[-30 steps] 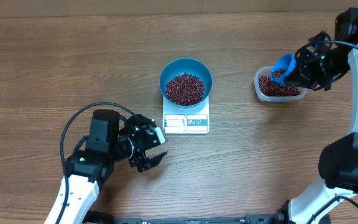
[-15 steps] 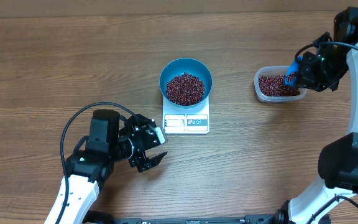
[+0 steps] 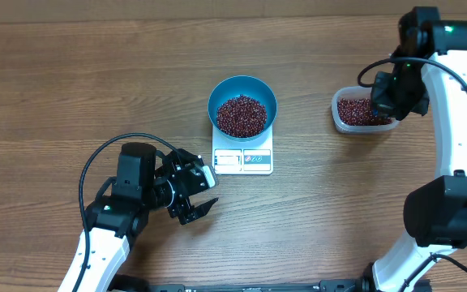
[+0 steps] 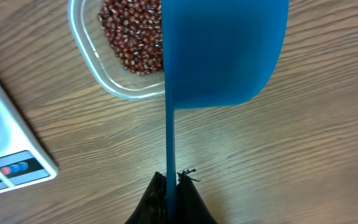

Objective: Scoop item into bowl and weigh 150g on scale
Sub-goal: 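Carry the blue scoop right to the clear bean tub, then lower the blue scoop into the clear tub with the right gripper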

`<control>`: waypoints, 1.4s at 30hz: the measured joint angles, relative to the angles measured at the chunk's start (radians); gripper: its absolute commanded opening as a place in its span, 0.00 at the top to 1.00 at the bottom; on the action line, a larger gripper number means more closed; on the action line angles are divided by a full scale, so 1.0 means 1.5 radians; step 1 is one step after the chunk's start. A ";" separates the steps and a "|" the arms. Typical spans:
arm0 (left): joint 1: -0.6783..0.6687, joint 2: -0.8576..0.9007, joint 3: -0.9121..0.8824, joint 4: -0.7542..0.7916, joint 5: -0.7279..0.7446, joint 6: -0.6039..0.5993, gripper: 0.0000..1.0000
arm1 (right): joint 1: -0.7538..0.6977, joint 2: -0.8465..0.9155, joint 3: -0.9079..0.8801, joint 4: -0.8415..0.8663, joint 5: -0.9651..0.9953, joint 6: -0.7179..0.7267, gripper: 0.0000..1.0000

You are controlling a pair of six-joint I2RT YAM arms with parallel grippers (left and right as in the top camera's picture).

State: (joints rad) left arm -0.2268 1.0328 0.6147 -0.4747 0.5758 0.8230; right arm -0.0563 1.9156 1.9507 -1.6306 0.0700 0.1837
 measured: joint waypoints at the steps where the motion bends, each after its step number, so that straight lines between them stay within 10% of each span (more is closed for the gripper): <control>1: 0.000 0.000 0.000 0.000 0.000 0.000 0.01 | 0.003 0.000 0.000 -0.001 0.008 0.002 0.96; 42: 0.000 0.000 0.000 0.000 0.000 0.000 0.00 | 0.085 0.000 0.000 0.003 0.087 0.122 0.96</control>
State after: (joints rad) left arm -0.2264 1.0328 0.6147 -0.4744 0.5758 0.8230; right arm 0.0715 1.9156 1.9507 -1.6260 0.2005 0.3664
